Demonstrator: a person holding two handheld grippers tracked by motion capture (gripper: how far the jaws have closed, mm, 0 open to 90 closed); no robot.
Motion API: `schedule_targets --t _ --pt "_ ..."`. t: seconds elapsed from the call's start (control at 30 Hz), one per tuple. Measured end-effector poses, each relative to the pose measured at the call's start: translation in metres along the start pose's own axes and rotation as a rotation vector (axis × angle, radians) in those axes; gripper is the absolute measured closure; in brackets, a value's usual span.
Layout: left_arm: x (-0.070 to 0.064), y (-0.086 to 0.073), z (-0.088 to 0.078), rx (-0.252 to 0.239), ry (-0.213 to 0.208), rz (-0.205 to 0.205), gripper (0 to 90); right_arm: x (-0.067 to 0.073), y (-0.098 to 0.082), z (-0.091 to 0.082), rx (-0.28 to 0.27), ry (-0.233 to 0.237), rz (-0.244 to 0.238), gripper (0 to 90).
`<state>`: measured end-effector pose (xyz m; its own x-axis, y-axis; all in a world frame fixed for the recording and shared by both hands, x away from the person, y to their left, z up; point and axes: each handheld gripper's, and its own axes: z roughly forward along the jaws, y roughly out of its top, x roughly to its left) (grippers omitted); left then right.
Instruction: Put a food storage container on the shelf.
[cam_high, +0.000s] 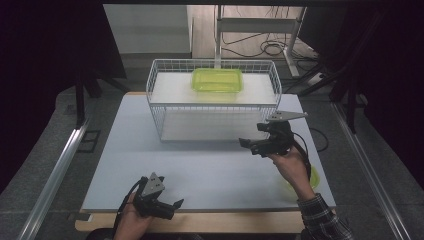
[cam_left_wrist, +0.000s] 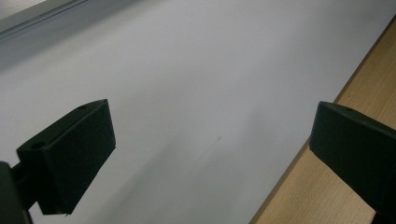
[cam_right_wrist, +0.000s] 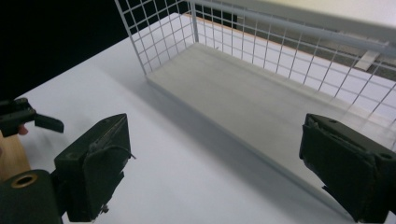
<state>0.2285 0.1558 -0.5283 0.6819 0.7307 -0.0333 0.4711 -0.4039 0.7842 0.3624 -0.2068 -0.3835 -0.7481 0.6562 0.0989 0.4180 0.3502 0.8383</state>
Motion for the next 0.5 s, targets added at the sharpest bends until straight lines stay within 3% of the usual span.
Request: schedule_targets --t 0.5 --pt "-0.001 0.001 -0.001 -0.002 0.004 0.007 0.5 0.007 -0.043 -0.005 0.008 -0.014 0.0 6.2"
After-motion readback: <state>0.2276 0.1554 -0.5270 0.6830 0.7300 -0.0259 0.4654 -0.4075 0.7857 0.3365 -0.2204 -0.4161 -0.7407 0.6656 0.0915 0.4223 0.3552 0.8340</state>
